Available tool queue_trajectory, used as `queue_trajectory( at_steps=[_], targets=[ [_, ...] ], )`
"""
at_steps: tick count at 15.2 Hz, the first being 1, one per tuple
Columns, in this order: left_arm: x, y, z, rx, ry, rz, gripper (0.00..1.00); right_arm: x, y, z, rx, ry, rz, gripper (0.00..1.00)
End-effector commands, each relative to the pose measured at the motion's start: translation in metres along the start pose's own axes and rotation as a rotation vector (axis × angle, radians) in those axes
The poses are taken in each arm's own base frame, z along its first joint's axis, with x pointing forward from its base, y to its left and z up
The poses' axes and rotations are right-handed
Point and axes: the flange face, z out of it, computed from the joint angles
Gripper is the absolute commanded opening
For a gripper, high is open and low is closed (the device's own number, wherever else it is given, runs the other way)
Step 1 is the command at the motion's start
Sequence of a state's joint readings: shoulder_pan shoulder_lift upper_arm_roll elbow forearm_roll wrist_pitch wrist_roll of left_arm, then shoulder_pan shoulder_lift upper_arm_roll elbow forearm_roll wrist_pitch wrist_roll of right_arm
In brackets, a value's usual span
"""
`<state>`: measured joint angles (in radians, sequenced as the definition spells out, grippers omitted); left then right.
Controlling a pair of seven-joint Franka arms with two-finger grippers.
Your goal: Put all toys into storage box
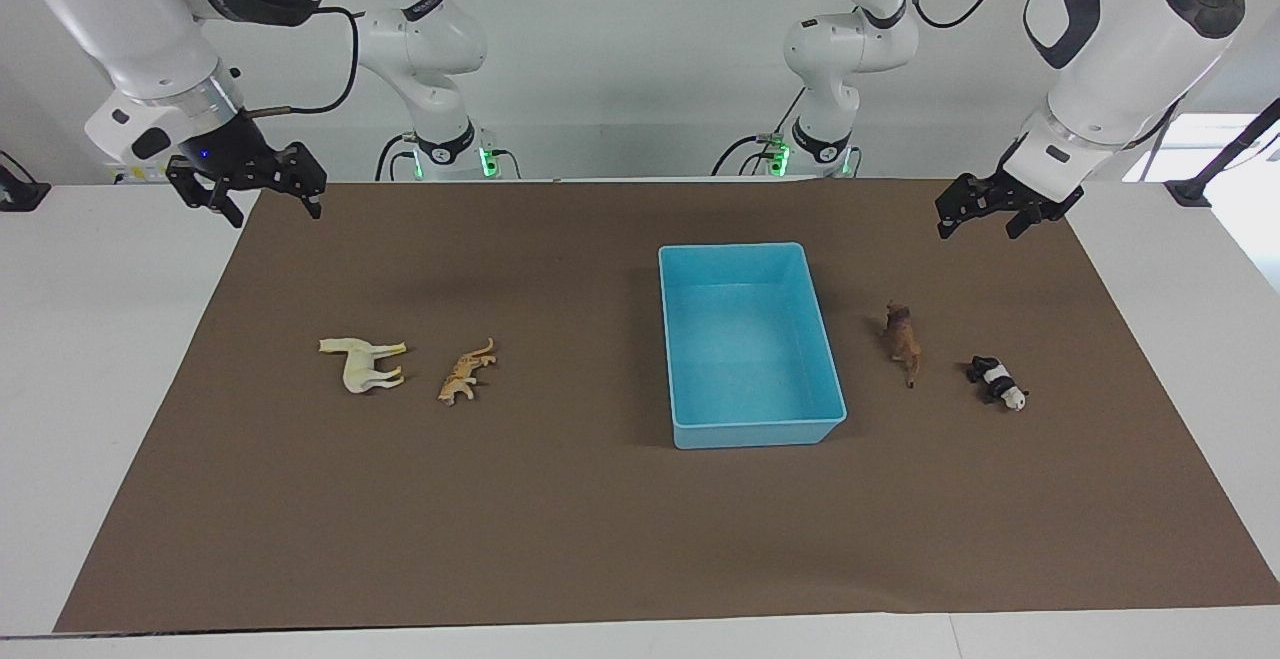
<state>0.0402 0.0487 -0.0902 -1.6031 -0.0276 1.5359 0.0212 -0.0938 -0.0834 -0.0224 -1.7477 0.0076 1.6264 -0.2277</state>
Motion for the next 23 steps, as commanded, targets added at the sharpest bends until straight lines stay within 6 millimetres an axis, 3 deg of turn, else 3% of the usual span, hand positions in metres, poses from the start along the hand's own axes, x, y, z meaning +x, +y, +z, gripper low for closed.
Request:
queue_trajectory(
  at_steps=[1,5,8,11,13,16,21,23],
  targets=[
    [-0.005,0.002,-0.002,0.001,0.005,-0.011,1.0,-0.005,0.002,-0.002,-0.021,0.015,-0.011,1.0],
    [-0.009,0.001,-0.006,0.001,0.01,-0.011,1.0,-0.005,0.003,-0.002,-0.021,0.016,-0.012,1.0],
    [-0.02,-0.008,0.013,0.003,0.004,-0.028,1.0,-0.005,0.003,-0.002,-0.021,0.015,-0.011,1.0],
    [-0.011,-0.013,0.029,0.008,0.133,-0.044,1.0,-0.006,0.003,-0.002,-0.02,0.011,-0.009,1.0],
    [-0.002,-0.022,0.053,0.009,0.149,-0.047,1.0,-0.006,0.002,-0.002,-0.02,0.01,-0.011,1.0],
    [0.015,-0.037,0.12,0.009,0.211,-0.073,1.0,-0.005,0.003,-0.003,-0.022,0.018,-0.008,1.0],
    [0.028,-0.032,0.178,-0.003,0.19,-0.138,1.0,-0.006,0.006,-0.006,-0.022,0.019,-0.006,1.0],
    [0.02,-0.032,0.207,-0.002,0.179,-0.146,1.0,-0.006,0.006,-0.006,-0.018,0.022,-0.003,1.0]
  ],
)
